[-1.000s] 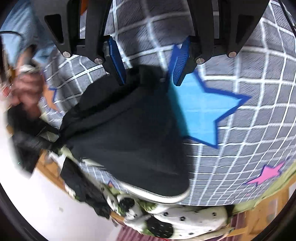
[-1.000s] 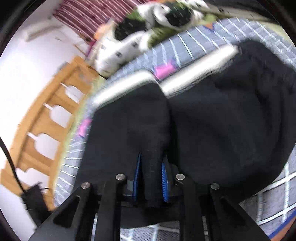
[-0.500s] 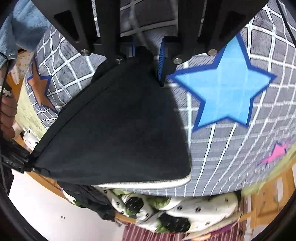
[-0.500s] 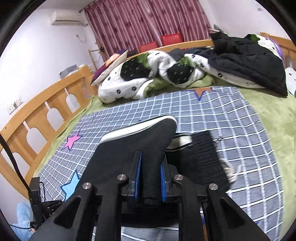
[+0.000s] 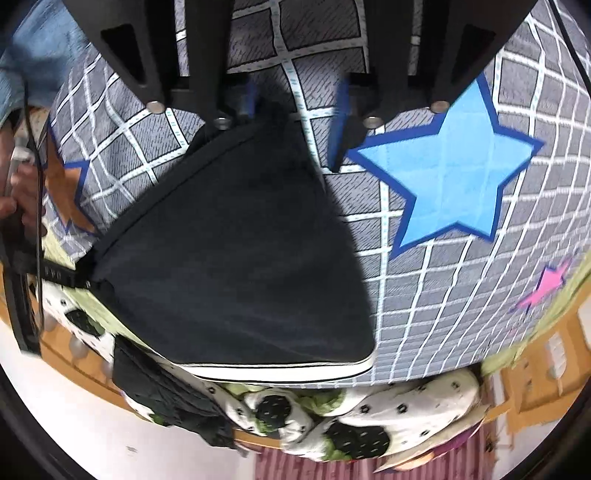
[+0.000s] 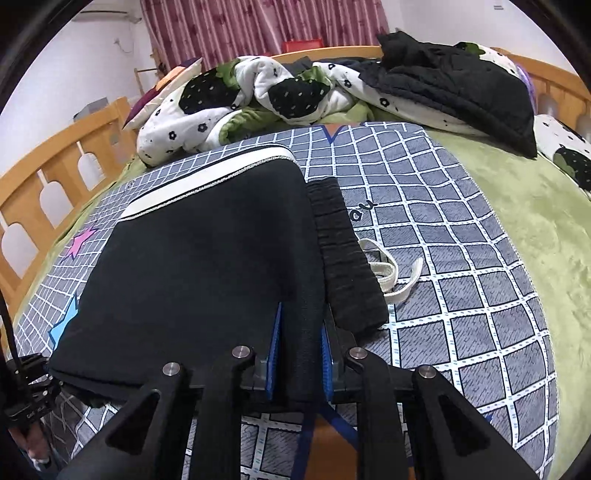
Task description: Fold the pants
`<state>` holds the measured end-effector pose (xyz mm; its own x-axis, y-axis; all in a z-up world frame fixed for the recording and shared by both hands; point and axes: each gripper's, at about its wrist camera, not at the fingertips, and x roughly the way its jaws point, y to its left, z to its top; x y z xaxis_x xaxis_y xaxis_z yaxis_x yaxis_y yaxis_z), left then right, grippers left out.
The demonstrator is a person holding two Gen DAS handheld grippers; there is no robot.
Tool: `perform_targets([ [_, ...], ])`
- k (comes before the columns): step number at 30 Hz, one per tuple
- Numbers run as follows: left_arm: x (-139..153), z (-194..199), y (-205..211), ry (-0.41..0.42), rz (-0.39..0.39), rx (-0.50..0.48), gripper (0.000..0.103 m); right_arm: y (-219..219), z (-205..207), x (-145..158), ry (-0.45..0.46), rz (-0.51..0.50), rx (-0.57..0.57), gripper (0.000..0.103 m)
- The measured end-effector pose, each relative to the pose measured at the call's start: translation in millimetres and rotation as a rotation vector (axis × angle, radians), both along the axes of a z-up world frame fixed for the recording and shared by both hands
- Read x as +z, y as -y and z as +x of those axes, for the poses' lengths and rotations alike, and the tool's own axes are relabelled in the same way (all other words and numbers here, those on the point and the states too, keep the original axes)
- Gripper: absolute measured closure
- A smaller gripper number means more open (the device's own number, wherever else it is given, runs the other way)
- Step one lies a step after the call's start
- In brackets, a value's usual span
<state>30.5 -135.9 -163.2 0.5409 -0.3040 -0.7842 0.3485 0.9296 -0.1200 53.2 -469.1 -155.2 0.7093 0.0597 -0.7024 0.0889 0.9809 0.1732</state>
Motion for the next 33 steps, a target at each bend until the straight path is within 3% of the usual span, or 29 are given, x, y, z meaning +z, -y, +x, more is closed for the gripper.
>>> perform_targets([
  [4,-2,5,-4,-0.050,-0.111,-0.009,0.070,2,-4,-1,0.001,0.025,-0.026,0.083],
  [6,-8,8,0,-0.086,-0.157,-0.003,0.057,7,-6,0,-0.003,0.087,-0.048,0.082],
  [8,-13,11,6,-0.088,-0.169,-0.004,0.055,12,-8,3,0.005,0.145,-0.059,0.084],
  [9,-15,10,9,-0.062,-0.151,0.004,0.058,12,-9,5,0.013,0.161,-0.061,0.085],
  [10,-17,10,12,-0.041,-0.114,0.011,0.073,13,-11,8,0.028,0.172,-0.063,0.085],
  [11,-19,8,13,-0.025,-0.062,0.016,0.079,12,-12,11,0.036,0.166,-0.067,0.085],
  [12,-18,5,10,0.000,-0.034,0.011,0.080,9,-12,10,0.023,0.134,-0.074,0.086],
  [14,-15,-1,-1,0.021,-0.052,-0.003,0.081,3,-11,6,-0.007,0.060,-0.073,0.086],
  [17,-15,-2,-16,-0.009,-0.106,-0.045,0.079,2,-9,-2,-0.036,0.062,-0.081,0.085],
  [20,-9,-4,-25,-0.059,-0.148,-0.061,0.077,-9,-8,2,-0.049,-0.023,-0.065,0.079],
  [22,-2,-9,-34,-0.082,-0.159,-0.071,0.074,-15,-9,11,-0.046,-0.058,-0.048,0.078],
  [24,7,-17,-45,-0.069,-0.154,-0.077,0.064,-17,-12,22,-0.010,-0.085,-0.045,0.070],
  [26,17,-24,-57,-0.030,-0.149,-0.054,0.055,-16,-11,29,0.013,-0.105,-0.055,0.053],
  [28,28,-18,-65,0.011,-0.151,-0.017,0.039,-14,-4,37,0.024,-0.104,-0.062,0.046],
  [31,38,15,-67,-0.006,-0.160,0.003,0.039,-10,14,44,0.030,-0.095,-0.074,0.039],
  [33,40,43,-61,-0.052,-0.207,-0.013,0.039,-5,35,41,0.017,-0.087,-0.078,0.037],
])
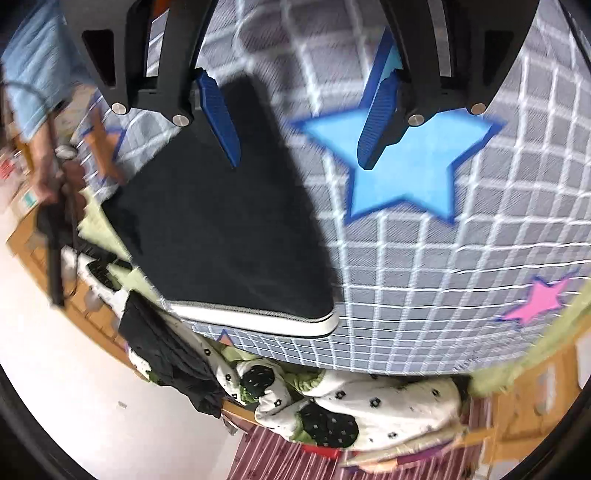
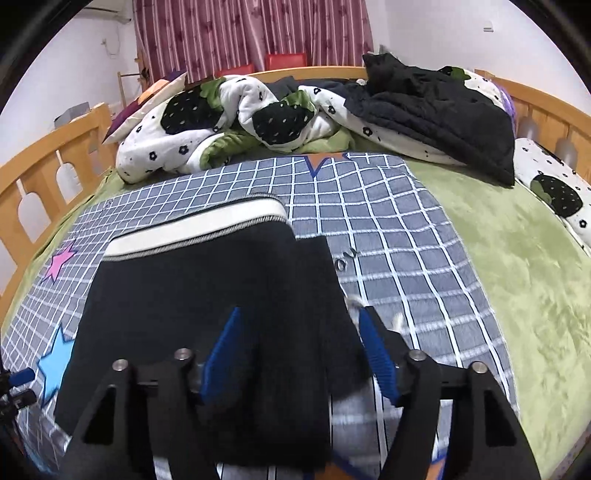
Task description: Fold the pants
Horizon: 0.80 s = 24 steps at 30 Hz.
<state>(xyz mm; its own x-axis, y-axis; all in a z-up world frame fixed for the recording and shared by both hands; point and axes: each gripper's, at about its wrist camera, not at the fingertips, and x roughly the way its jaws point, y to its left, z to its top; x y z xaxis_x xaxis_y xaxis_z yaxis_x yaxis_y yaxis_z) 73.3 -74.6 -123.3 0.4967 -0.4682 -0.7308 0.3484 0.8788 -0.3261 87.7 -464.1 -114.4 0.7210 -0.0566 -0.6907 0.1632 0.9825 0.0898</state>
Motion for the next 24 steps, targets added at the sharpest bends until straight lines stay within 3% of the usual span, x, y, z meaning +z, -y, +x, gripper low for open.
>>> perform_targets([
  [5,-16,62,28,-0.082,-0.034,-0.018,0.041,17,37,-36,-0.122,0.110,0.000,0.037],
  [11,-62,105,42,-0.216,-0.067,0.000,0.042,12,43,-48,-0.152,0.007,0.058,0.038],
  [13,-67,107,43,-0.206,-0.098,-0.001,0.043,13,48,-51,-0.156,0.002,0.069,0.037],
  [19,-66,114,60,-0.200,-0.092,0.043,0.065,29,55,-63,-0.167,0.146,0.080,0.039],
  [22,-50,108,55,-0.137,-0.096,0.057,0.086,32,51,-55,-0.174,0.192,0.085,0.049],
  [24,-34,105,49,-0.098,-0.146,0.028,0.087,31,43,-42,-0.140,0.198,0.079,0.061],
])
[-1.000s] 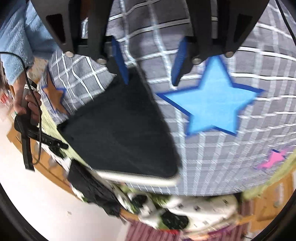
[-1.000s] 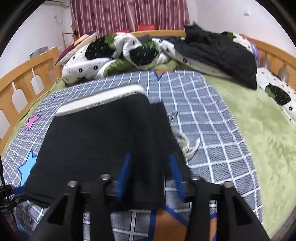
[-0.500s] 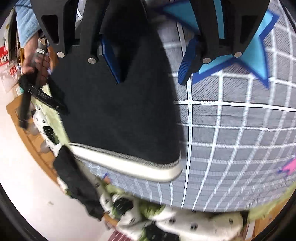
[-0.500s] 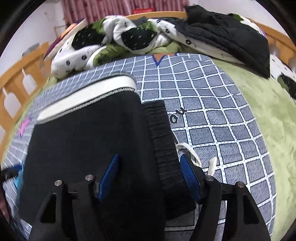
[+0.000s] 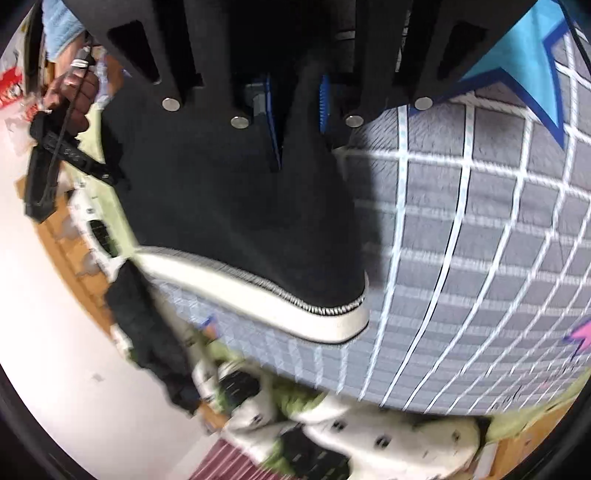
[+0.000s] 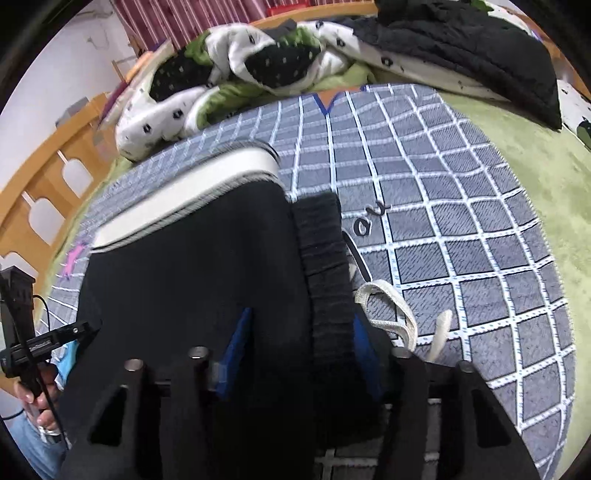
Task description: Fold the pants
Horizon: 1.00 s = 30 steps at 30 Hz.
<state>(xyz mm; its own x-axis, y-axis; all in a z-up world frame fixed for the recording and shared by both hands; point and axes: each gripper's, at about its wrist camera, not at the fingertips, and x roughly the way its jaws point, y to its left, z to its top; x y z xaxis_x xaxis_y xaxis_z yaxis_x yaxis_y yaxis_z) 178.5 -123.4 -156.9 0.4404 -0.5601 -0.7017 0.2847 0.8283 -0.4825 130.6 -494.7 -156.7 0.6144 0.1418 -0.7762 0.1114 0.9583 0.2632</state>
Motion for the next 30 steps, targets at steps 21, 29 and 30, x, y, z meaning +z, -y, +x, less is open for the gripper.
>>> perform_targets([
  [21,40,27,-146,0.048,0.261,0.020,0.082,-188,11,28,0.113,0.032,0.108,0.085],
  [29,14,27,-163,0.014,0.289,0.063,0.045,-184,4,23,0.067,-0.145,0.134,0.064],
  [30,17,29,-168,0.020,0.252,0.080,0.040,-185,4,33,0.113,-0.148,0.125,0.062],
])
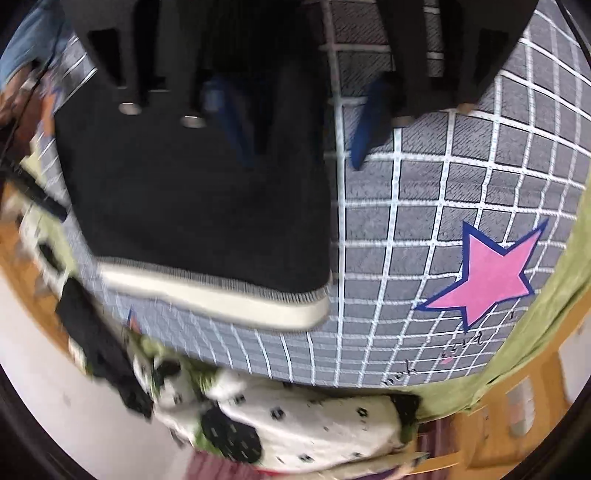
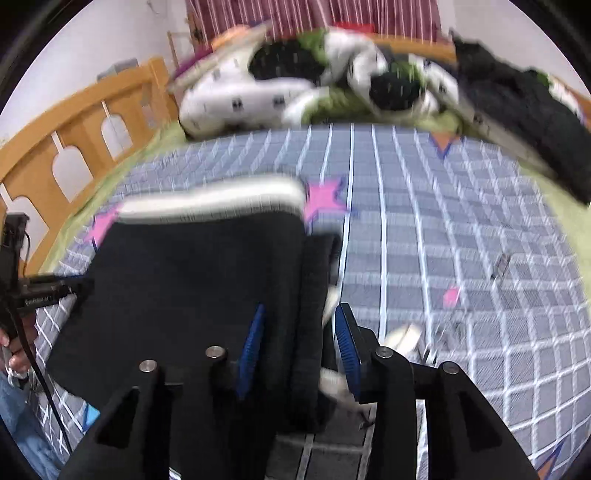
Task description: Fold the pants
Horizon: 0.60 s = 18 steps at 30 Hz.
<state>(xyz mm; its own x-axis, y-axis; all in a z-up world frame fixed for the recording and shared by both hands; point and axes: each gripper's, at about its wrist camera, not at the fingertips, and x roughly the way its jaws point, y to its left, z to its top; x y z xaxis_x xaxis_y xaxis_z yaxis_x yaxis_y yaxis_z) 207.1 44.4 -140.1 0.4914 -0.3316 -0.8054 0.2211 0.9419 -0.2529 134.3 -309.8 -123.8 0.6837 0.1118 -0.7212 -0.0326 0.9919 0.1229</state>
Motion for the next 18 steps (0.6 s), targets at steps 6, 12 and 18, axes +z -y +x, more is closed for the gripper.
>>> perform_targets([
  [6,3,9,-7,0.028,-0.012,0.031,0.040,-19,57,-22,-0.067,-0.028,-0.005,0.066],
  [12,8,11,-22,0.032,-0.053,0.051,0.040,-4,42,1,-0.017,0.104,0.022,0.093],
  [18,15,11,-8,0.060,-0.053,0.026,0.040,2,44,-34,-0.071,0.017,-0.046,0.087],
])
